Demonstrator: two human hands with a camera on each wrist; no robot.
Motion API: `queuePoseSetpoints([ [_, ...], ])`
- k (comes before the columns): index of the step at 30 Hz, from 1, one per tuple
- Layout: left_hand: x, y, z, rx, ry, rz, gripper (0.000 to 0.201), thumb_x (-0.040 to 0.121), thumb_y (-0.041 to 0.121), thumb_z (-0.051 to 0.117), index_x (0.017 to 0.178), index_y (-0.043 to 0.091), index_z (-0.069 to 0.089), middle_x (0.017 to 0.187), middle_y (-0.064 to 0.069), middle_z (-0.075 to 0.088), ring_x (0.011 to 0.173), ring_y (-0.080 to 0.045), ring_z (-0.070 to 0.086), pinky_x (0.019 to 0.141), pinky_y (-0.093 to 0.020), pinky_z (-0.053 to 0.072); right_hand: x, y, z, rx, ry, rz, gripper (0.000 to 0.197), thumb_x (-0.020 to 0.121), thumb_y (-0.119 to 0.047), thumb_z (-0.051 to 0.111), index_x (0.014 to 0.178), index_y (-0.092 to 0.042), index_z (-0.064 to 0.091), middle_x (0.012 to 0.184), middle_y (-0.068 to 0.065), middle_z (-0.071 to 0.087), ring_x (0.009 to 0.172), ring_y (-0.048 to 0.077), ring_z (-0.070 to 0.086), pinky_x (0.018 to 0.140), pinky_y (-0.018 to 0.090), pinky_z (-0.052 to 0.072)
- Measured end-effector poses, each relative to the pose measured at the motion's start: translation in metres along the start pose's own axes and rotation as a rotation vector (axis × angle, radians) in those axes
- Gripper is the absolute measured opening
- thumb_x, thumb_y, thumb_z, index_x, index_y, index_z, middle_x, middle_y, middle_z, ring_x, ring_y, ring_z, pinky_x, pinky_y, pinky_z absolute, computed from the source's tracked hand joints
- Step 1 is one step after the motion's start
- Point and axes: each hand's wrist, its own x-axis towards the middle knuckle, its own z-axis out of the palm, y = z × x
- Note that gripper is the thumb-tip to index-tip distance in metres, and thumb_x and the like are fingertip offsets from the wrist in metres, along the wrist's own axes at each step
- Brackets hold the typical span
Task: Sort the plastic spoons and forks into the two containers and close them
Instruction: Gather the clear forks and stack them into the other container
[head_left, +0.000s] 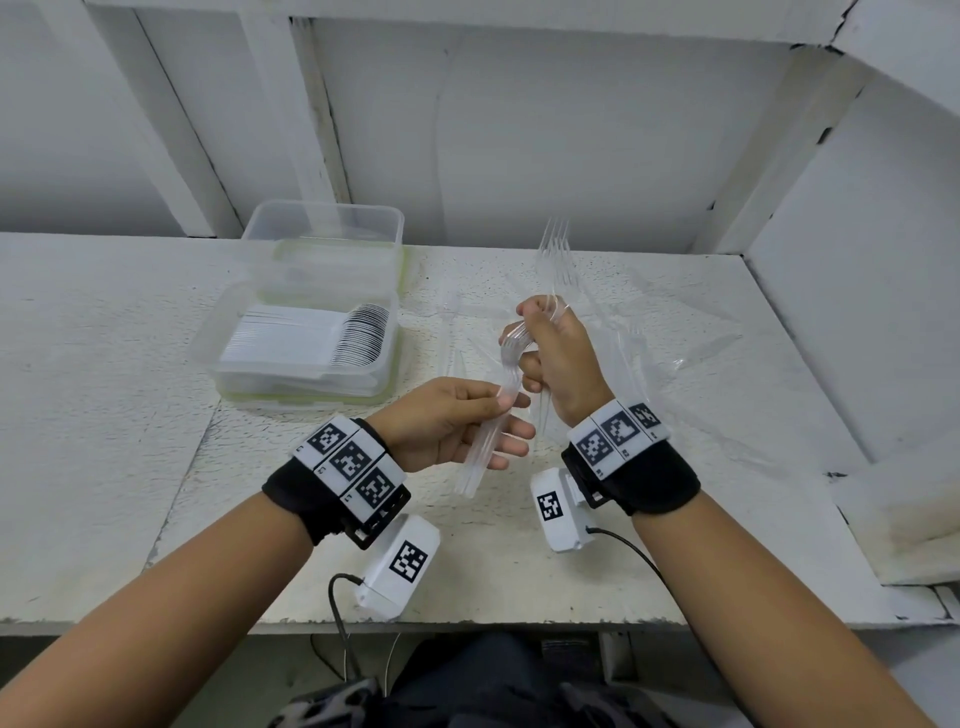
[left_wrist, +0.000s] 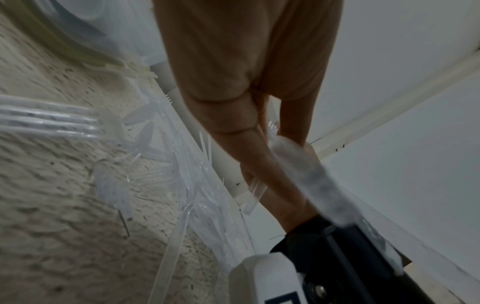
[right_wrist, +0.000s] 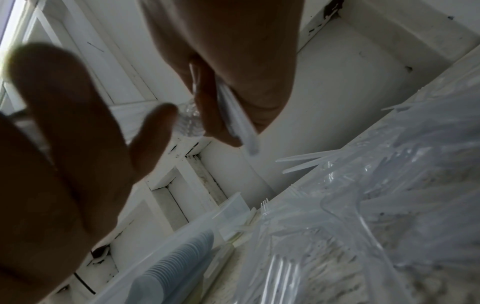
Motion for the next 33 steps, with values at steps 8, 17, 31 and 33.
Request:
queuePoseSetpoints([
  [8, 0.002, -0.001, -0.006, 0.028, 0.223, 0.139, 0.010, 0.092, 0.011, 0.053, 0.092, 0.005, 0.060, 0.078, -0.008, 0.071, 0.068, -0.016, 0.070, 0.064, -0.028, 0.059, -0.005, 0.007, -0.009, -0.218, 0.064, -0.029, 0.024, 0.101, -0.034, 0.033, 0.123, -0.024, 0.031, 0.097, 0.000, 0.054, 0.039, 0.001, 0.033, 0.036, 0.014, 0.029],
  [17, 0.005, -0.006, -0.009, -0.071, 0.404, 0.235, 0.009, 0.093, 0.012, 0.053, 0.097, 0.007, 0.059, 0.097, -0.011, 0.068, 0.086, -0.018, 0.068, 0.074, -0.034, 0.058, -0.021, 0.027, 0.002, -0.277, 0.013, -0.106, 0.018, 0.099, -0.021, 0.042, 0.115, -0.025, 0.049, 0.075, -0.004, 0.052, 0.064, 0.005, 0.048, 0.057, 0.019, 0.039],
  [31, 0.004, -0.007, -0.004, -0.113, 0.331, 0.282, 0.021, 0.094, 0.010, 0.050, 0.106, -0.002, 0.062, 0.092, -0.009, 0.070, 0.078, -0.016, 0.070, 0.065, -0.029, 0.057, -0.030, 0.036, 0.026, -0.325, 0.062, -0.225, 0.022, 0.098, -0.015, 0.043, 0.115, -0.014, 0.057, 0.106, -0.002, 0.047, 0.082, -0.003, 0.050, 0.068, 0.001, 0.040],
  [33, 0.004, -0.006, -0.003, -0.110, 0.322, 0.282, 0.019, 0.093, 0.010, 0.051, 0.103, -0.002, 0.062, 0.087, -0.008, 0.070, 0.075, -0.015, 0.070, 0.063, -0.028, 0.057, -0.030, 0.037, 0.026, -0.320, 0.072, -0.230, 0.021, 0.097, -0.013, 0.044, 0.112, -0.013, 0.059, 0.110, -0.002, 0.040, 0.088, -0.002, 0.048, 0.069, -0.003, 0.039],
])
